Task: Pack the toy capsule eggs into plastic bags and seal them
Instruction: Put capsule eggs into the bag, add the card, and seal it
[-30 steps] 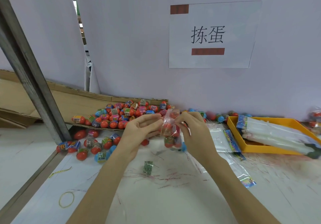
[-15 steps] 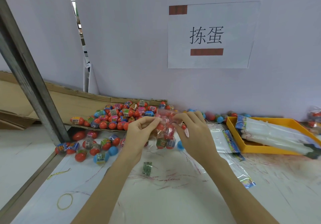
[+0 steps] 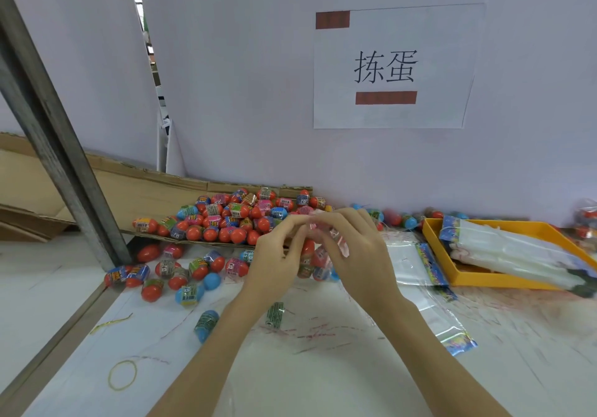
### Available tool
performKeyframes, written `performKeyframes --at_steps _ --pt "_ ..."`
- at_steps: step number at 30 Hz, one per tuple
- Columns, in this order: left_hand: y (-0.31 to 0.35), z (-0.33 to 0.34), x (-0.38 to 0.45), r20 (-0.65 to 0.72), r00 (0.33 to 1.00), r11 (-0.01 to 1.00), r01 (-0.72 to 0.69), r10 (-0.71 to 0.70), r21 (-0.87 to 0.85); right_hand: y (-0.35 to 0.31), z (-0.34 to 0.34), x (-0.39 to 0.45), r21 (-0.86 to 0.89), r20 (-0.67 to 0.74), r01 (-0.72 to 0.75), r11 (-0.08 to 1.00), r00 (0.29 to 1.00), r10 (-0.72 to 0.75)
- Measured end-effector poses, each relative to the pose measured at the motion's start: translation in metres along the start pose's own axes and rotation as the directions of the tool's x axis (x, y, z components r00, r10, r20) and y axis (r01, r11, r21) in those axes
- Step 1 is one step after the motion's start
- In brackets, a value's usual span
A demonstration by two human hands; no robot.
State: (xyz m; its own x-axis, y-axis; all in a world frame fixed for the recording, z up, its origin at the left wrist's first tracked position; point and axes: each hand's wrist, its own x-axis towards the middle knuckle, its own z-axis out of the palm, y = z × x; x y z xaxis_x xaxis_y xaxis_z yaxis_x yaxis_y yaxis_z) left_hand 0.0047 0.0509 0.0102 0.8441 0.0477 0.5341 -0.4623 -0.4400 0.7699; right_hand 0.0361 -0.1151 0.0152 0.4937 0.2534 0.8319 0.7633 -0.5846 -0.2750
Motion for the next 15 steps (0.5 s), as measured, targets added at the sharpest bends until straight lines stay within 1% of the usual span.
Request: performKeyframes --at_steps 3,6,10,13,15 --pt "0.0022 0.0031 -0.001 0.005 0.994 0.994 -0.107 0.107 0.033 -0.0031 0.0026 -0.0019 -0.004 0.004 -0.02 1.0 1.0 0.02" --pt "0.0032 0.0053 -0.0013 -0.025 0.986 0.984 -0.16 0.163 0.076 -0.0013 0.0019 -0.0023 -0.023 -0.023 -0.021 1.0 1.0 0.021" --pt "0.0021 0.0037 0.0 -0.105 0.962 0.948 -0.223 0.251 0.226 -0.0029 0.0007 -0.0018 -0.028 -0.072 -0.042 0.999 0.997 0.04" --pt "0.004 0.0034 0.0016 -0.065 0.941 0.897 -0.295 0.333 0.329 -0.0021 -0.0001 -0.0012 0.001 -0.059 -0.014 1.0 0.998 0.014" --pt "0.0052 0.0028 0.0008 -0.039 0.931 0.871 -0.322 0.362 0.371 -0.0011 -0.0003 -0.0016 0.018 -0.046 0.002 1.0 0.999 -0.001"
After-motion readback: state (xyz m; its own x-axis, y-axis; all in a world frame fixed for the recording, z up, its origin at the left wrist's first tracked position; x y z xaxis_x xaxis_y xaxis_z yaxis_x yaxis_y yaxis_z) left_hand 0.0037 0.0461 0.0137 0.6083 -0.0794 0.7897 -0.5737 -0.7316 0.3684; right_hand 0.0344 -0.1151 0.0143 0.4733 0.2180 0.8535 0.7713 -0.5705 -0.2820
